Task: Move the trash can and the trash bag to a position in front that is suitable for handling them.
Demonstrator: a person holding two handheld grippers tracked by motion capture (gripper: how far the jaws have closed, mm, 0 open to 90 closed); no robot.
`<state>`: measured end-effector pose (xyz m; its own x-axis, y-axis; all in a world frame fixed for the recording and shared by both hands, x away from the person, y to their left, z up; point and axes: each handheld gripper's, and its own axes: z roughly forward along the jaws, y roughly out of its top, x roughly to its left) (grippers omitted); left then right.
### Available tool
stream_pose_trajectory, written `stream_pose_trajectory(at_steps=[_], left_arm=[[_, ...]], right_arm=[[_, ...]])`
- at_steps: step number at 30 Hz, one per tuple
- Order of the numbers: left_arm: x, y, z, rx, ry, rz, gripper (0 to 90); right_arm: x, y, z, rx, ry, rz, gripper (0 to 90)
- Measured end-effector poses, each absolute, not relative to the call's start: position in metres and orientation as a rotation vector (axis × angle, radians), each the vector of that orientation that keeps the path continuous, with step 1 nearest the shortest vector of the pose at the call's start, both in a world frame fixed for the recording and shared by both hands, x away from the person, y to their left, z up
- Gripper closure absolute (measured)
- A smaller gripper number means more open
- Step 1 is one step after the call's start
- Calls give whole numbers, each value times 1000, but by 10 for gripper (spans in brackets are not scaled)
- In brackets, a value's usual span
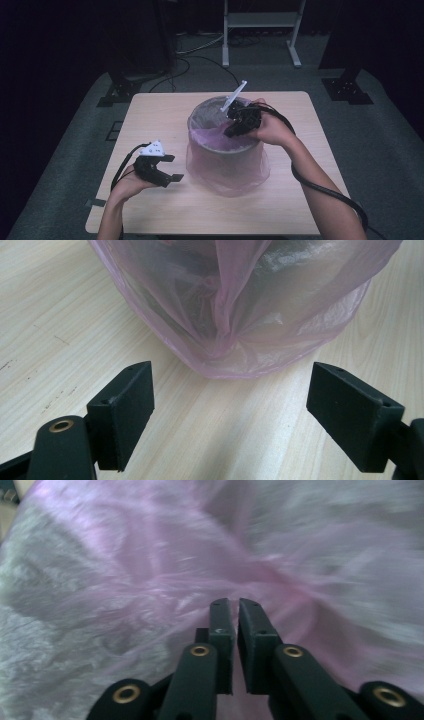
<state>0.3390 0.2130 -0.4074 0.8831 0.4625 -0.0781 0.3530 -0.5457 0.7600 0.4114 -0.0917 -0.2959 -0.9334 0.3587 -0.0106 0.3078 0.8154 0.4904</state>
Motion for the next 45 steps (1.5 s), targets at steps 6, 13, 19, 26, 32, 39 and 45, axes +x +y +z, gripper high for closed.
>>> stream_pose_trajectory(at_steps=[6,13,19,26,32,39,45], left_arm=[[338,214,-408,2200,582,152,179],[336,209,-409,2199,576,142,179],[336,209,-410,2203,575,136,179],[334,210,-408,2194,570,140,179],[333,211,-406,2187,561,147,179],[333,211,-408,2187,558,140,179],[333,211,-407,2183,552,140,178]], right_arm=[[390,-82,-298,428,2991,691,900],[368,-83,-297,361,3033,713,900],[355,-85,-296,326,3055,723,900],[348,-89,-286,258,3057,743,876],[388,-93,-280,419,2971,771,855],[434,-71,-302,558,2915,624,856],[452,-67,-307,631,2854,608,859]])
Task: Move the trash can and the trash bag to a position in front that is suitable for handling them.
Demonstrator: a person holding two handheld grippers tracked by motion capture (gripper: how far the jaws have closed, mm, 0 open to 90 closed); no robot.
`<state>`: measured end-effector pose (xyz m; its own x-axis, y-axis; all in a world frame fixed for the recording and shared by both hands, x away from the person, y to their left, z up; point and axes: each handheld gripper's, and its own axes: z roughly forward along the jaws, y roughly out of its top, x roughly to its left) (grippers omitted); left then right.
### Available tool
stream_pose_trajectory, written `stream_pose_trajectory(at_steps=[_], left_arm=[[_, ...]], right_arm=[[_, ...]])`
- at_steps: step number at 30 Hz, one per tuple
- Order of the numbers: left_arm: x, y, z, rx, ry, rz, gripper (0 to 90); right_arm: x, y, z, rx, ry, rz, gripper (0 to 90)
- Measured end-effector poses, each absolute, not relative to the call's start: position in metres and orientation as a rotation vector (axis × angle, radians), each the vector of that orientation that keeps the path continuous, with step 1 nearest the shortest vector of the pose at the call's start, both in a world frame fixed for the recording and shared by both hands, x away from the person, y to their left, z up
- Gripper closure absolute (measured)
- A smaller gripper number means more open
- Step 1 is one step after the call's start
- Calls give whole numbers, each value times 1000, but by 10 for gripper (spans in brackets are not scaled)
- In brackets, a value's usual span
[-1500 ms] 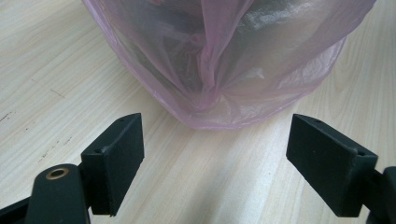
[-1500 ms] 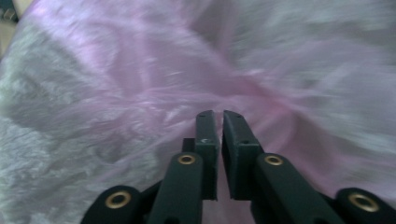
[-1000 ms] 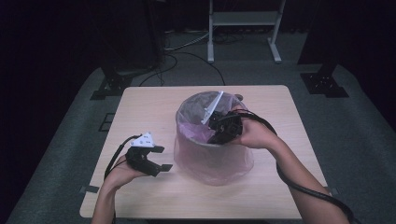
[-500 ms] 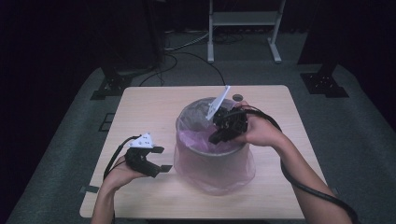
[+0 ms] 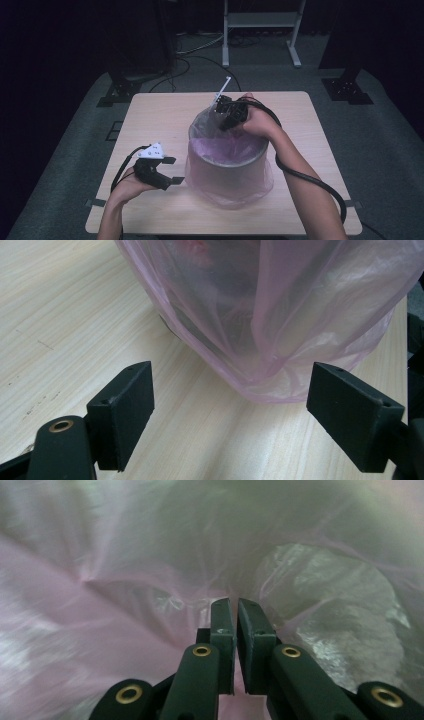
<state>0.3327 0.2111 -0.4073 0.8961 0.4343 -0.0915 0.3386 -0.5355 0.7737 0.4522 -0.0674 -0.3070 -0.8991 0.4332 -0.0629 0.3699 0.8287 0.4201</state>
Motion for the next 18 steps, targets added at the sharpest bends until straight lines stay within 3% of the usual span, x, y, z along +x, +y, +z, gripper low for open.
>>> stream_pose_trajectory(at_steps=[5,10,18], left_arm=[[332,210,-408,2190,549,138,179],[332,210,-407,2188,550,139,178],[331,209,-407,2185,553,144,179]], right_arm=[[454,-68,-305,641,2839,638,840],[434,-73,-289,583,2837,707,823],[396,-54,-297,395,2980,696,821]])
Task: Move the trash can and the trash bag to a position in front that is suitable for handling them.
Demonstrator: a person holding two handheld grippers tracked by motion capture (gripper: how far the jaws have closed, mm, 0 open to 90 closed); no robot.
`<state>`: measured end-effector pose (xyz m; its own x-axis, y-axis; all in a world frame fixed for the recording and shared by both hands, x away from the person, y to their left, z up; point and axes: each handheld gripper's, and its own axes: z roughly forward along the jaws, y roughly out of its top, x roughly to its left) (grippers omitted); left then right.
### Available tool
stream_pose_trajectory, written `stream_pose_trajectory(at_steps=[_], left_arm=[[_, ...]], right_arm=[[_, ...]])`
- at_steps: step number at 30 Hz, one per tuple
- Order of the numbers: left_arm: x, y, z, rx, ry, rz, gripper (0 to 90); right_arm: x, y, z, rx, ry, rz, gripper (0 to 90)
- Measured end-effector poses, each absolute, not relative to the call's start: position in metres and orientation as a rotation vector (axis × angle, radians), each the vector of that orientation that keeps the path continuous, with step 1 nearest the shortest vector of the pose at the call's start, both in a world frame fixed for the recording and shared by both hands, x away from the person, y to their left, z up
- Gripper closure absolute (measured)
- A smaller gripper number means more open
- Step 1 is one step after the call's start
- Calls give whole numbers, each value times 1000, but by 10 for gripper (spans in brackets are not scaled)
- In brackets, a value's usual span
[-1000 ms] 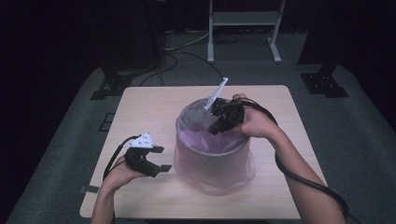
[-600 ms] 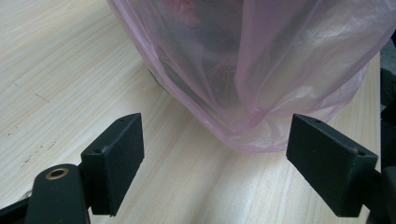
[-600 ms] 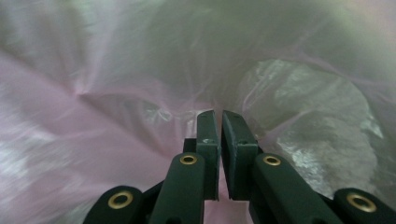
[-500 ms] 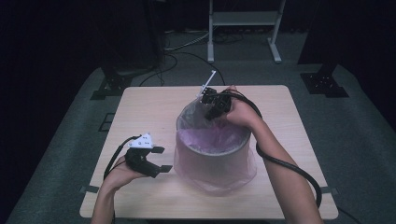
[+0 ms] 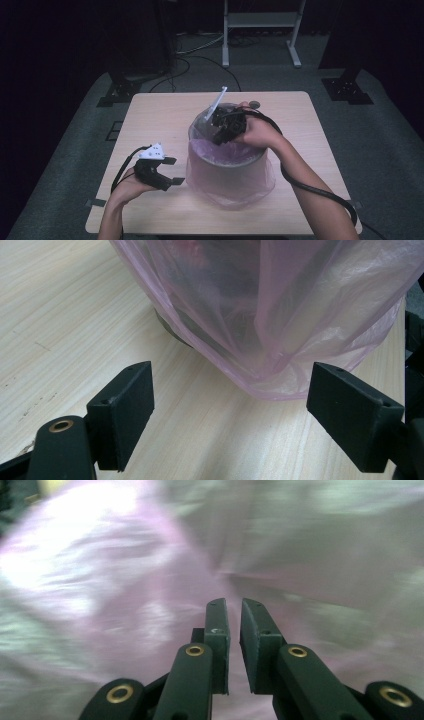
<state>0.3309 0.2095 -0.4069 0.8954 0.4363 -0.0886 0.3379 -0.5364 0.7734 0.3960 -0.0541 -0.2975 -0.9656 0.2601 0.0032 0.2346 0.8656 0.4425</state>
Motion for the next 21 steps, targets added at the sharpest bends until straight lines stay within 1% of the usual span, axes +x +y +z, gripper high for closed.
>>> stream_pose_trajectory(at_steps=[6,11,12,13,14,21], left_arm=[[331,208,-407,2190,548,138,178],[330,209,-407,2187,549,137,178],[330,209,-407,2187,550,137,178],[330,209,-407,2186,549,137,178],[330,209,-407,2186,550,136,178],[331,208,-408,2186,549,131,178]], right_arm=[[369,-46,-303,263,3065,619,827],[365,-52,-296,273,3025,628,804],[368,-63,-287,341,2972,691,799],[368,-63,-287,341,2972,691,799],[371,-76,-282,385,2946,708,799],[373,-105,-289,484,2951,588,811]])
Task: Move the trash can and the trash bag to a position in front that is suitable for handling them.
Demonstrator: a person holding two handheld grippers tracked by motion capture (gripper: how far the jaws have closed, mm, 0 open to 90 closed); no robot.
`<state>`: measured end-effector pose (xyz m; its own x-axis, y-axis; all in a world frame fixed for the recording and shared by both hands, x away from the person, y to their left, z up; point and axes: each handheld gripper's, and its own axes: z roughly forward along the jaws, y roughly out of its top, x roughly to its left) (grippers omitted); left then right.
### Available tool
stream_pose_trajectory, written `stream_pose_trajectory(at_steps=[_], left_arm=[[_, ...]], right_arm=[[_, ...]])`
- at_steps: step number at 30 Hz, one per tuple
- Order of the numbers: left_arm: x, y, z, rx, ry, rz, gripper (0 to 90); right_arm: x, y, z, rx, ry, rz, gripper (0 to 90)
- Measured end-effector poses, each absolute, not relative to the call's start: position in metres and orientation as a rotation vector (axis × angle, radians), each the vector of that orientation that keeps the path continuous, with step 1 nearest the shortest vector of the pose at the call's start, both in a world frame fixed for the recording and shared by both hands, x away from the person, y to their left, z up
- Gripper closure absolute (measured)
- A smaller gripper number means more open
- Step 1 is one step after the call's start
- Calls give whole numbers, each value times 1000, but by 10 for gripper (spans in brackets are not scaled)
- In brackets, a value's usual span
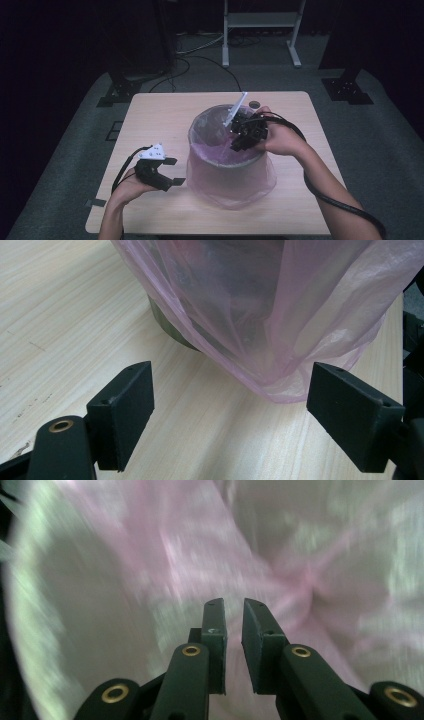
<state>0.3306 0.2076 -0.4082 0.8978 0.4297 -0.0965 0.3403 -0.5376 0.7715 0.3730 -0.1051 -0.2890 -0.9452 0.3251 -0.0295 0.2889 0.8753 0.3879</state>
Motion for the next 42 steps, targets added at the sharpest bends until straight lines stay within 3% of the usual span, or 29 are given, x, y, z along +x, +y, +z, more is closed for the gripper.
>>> stream_pose_trajectory(at_steps=[7,12,24,33,42], left_arm=[[330,207,-408,2187,545,130,178],[330,207,-407,2181,547,134,178],[330,212,-405,2173,549,139,178],[331,215,-403,2160,553,147,152],[332,215,-406,2165,565,146,151]], right_arm=[[365,-113,-298,461,3002,450,824],[368,-111,-289,464,2957,551,818],[439,-75,-304,559,2908,418,812],[465,-61,-311,592,2889,421,811],[453,-80,-298,603,2913,641,682]])
